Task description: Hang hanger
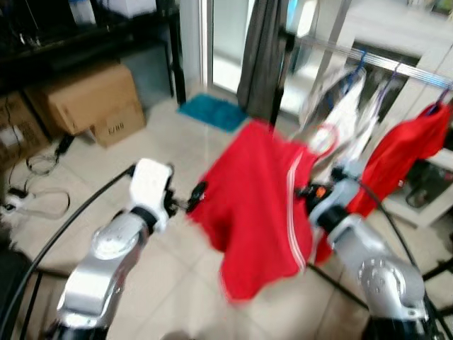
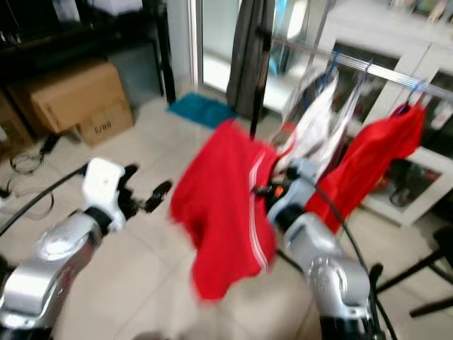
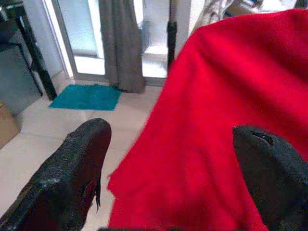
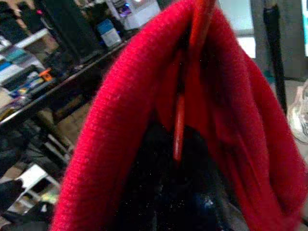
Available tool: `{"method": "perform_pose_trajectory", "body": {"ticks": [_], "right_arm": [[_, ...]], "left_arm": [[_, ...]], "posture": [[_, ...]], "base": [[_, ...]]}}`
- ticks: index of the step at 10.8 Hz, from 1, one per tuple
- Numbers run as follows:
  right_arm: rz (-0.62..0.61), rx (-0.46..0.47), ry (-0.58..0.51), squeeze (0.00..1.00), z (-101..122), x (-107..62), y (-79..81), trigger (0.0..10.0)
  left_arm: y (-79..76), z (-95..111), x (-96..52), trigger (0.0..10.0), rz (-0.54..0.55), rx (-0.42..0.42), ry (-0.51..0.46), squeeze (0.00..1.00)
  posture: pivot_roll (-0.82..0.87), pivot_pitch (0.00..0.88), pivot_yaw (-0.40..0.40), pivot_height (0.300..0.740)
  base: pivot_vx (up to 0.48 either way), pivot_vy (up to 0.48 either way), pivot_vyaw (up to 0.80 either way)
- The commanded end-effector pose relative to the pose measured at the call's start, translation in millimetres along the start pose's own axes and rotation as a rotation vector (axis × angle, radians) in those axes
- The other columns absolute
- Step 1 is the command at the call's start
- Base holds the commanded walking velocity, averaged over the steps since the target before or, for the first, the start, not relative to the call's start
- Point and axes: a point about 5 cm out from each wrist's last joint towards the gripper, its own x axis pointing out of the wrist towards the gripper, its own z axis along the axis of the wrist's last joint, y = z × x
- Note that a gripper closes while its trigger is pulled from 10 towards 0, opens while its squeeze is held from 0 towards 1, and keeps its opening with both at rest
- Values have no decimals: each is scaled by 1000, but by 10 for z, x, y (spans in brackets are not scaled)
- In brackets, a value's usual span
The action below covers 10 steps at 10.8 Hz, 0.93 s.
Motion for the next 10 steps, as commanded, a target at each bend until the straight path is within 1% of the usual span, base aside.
{"method": "perform_pose_trajectory", "body": {"ticks": [1,2,3,4,5,6,7,8,9,10], "right_arm": [[-26,-32,-45,0,92,46,16,10000],[-47,-55,-64,0,114,115,64,10000],[-68,-59,-86,0,159,191,107,10000],[-91,-78,-93,0,195,273,137,10000],[-102,-96,-99,0,230,375,189,10000],[-129,-109,-108,0,260,478,223,10000],[-149,-108,-128,0,310,571,259,10000],[-142,-91,-147,0,355,613,296,10000],[-111,-63,-156,0,383,645,355,10000],[-94,-57,-160,0,386,660,385,10000]], "left_arm": [[-18,12,33,10000,-29,-17,-11,0],[-102,71,68,10000,-143,-74,-55,1000],[-206,104,95,10000,-262,-67,-65,1000],[-310,104,112,10000,-370,-64,-51,1000],[-402,80,139,10000,-465,-45,-28,1000],[-481,67,171,10000,-547,-51,-6,1000],[-530,87,204,10000,-584,-82,-20,612],[-568,87,220,10000,-614,-104,-25,239],[-595,71,277,2824,-622,-102,-26,0],[-601,74,310,0,-626,-99,-31,0]], "posture": [[-26,0,-28,740],[-30,0,-26,740],[-35,0,-26,740],[-42,0,-23,740],[-44,0,-24,740],[-44,0,-27,740],[-44,0,-29,740],[-41,0,-36,740],[-38,0,-44,740],[-37,0,-47,740]], "base": [[0,0,0],[0,0,0],[0,0,0],[0,0,0],[0,0,0],[0,0,0],[0,0,0],[0,0,0],[0,0,0],[0,0,0]]}}
